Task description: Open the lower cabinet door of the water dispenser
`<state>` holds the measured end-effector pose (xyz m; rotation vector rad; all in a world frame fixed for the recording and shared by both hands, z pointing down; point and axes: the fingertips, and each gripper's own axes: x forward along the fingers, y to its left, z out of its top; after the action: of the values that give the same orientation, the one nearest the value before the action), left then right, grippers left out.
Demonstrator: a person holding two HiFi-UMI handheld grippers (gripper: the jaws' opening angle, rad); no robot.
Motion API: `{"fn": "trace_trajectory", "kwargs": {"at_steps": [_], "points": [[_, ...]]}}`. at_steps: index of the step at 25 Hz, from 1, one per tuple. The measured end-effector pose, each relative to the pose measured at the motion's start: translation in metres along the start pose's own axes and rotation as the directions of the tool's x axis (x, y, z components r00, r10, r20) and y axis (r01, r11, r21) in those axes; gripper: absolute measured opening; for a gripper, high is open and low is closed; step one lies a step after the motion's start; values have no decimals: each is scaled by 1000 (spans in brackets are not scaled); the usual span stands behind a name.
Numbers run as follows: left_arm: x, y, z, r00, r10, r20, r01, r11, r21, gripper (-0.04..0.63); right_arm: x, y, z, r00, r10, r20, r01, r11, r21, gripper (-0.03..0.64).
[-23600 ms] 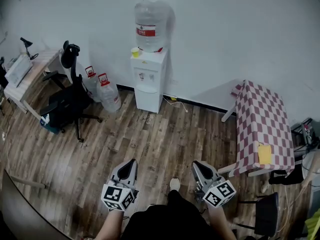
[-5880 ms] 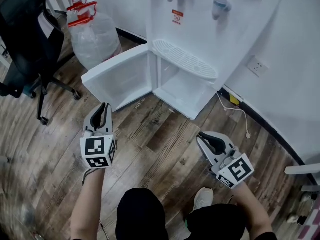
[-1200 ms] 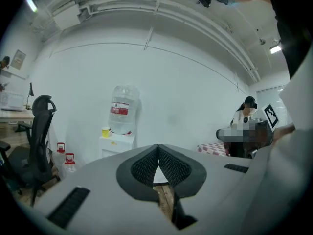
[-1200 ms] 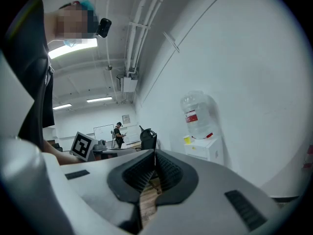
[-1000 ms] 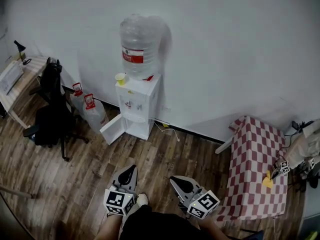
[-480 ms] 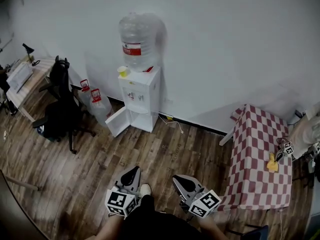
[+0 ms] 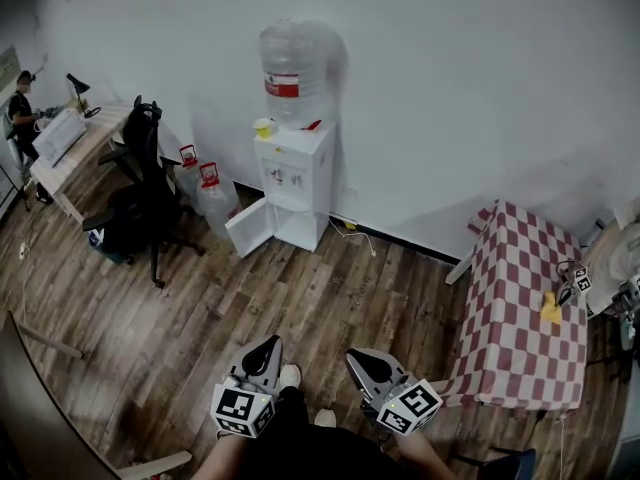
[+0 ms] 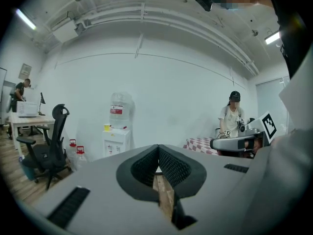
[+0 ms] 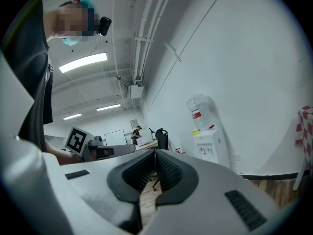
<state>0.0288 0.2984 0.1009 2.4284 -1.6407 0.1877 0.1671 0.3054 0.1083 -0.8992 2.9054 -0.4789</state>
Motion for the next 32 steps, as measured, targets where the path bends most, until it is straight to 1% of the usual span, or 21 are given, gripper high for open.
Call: {"fn": "trace_trajectory", "kwargs": {"at_steps": [6, 13, 17, 23, 27, 32], "points": [[-17, 0, 5, 1000, 6, 21, -6, 1000, 8, 14, -7, 10, 7, 1000, -11, 20, 11, 1000, -20, 23], [-22, 7, 10, 999, -20, 39, 19, 1000, 17, 14, -2, 17, 7, 999, -40, 25, 41, 999, -28, 23], [-29, 24, 14, 999, -21, 47, 20, 1000, 19, 14, 10, 25, 8, 998, -50, 32, 51, 998, -31, 23], [-44, 50, 9, 999, -29, 28, 28, 1000, 6, 14, 26, 37, 4, 996, -78, 30, 80, 996, -36, 23], [-55, 73, 9, 999, -30, 21, 30, 1000, -4, 14, 36, 41, 8, 992, -118, 41, 120, 991, -54, 23], [-68, 106, 15, 999, -16, 38, 16, 1000, 0, 14, 47, 47, 11, 983, -173, 55, 177, 981, -80, 23]]}}
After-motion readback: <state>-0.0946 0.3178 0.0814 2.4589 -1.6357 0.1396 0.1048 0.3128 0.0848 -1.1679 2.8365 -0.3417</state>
